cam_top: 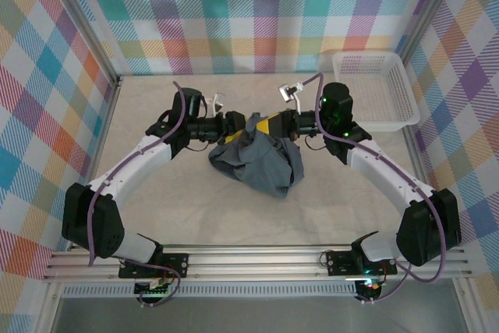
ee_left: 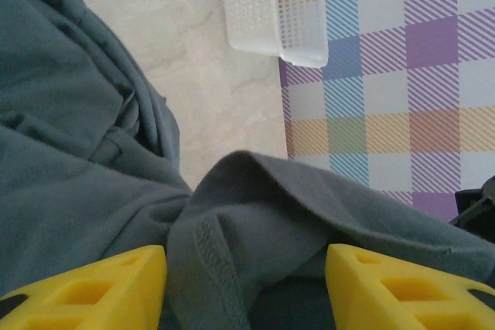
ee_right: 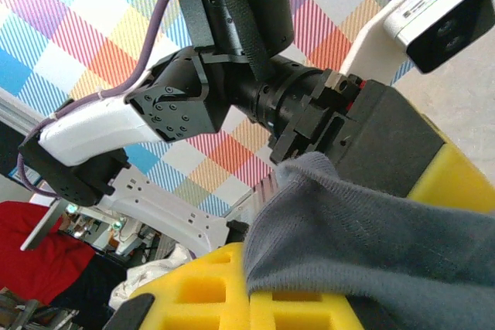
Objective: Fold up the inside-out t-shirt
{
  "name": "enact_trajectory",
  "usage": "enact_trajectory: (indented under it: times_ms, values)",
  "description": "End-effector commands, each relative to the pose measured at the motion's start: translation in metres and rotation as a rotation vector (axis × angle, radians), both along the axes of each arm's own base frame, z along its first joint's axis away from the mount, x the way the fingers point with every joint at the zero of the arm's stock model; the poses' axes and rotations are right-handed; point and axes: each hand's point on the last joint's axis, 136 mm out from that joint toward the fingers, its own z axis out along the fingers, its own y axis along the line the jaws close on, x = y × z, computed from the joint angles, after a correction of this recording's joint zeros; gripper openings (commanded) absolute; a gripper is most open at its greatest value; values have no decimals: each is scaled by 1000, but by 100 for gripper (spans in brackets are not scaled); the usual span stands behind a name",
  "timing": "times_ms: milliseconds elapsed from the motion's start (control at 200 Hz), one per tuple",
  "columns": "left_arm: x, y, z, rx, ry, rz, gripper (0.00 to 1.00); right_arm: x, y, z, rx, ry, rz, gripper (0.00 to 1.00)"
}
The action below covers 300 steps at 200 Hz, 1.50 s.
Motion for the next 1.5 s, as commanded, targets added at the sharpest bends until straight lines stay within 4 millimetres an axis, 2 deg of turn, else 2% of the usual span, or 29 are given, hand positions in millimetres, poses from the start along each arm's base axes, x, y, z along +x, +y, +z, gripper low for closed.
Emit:
enact_trajectory:
  times_ms: [0,65,145,235,300,395,510,575,615,670,740,850,935,1120,1185,1245,1330,1370,1425,1495]
  values:
    - [-20,4,1,7,49,-11,64,1,0,13,23,-61,1,0]
    - [-22,5,-4,17,79,-11,71,1,0,13,22,-59,2,0]
    - [-22,1,-2,-9,90,-19,71,0,0,14,24,-60,6,0]
    - [-17,-5,10,-60,61,-25,49,-1,-1,14,22,-61,3,0]
    - [-14,-6,18,-77,40,-20,24,-1,-1,13,19,-56,2,0]
    - [-14,-7,25,-75,17,-27,0,0,-1,10,12,-50,2,0]
    - [-17,0,35,-42,-22,-41,0,1,-5,5,6,-45,-12,0]
    - [-17,10,46,-34,-52,-22,0,8,-15,-3,4,-24,-55,0]
    - [-15,18,55,-43,-78,-2,0,14,-24,-12,5,-2,-96,0]
    - [-13,26,65,-52,-102,27,0,18,-36,-31,-9,40,-141,9]
    - [-11,28,70,-68,-109,35,0,15,-46,-56,-34,94,-166,16]
    - [-10,21,66,-122,-85,17,0,4,-53,-88,-92,160,-201,37]
    - [-10,19,55,-110,-69,14,0,1,-60,-92,-126,171,-258,44]
    - [-23,12,47,-54,-106,-56,0,13,-76,-102,-365,80,-610,53]
    - [-37,12,35,13,-97,-104,0,24,-85,-107,-425,130,-702,56]
    - [-51,15,15,137,-103,-144,0,30,-89,-115,-497,189,-731,57]
    - [-81,31,-34,376,-31,-202,0,31,-89,-138,-628,280,-700,59]
    - [-96,49,-64,503,45,-194,0,30,-87,-147,-669,310,-678,59]
    - [-111,83,-103,674,165,-122,0,29,-85,-155,-682,326,-655,59]
    - [-130,125,-137,853,279,-18,0,29,-83,-158,-662,323,-652,60]
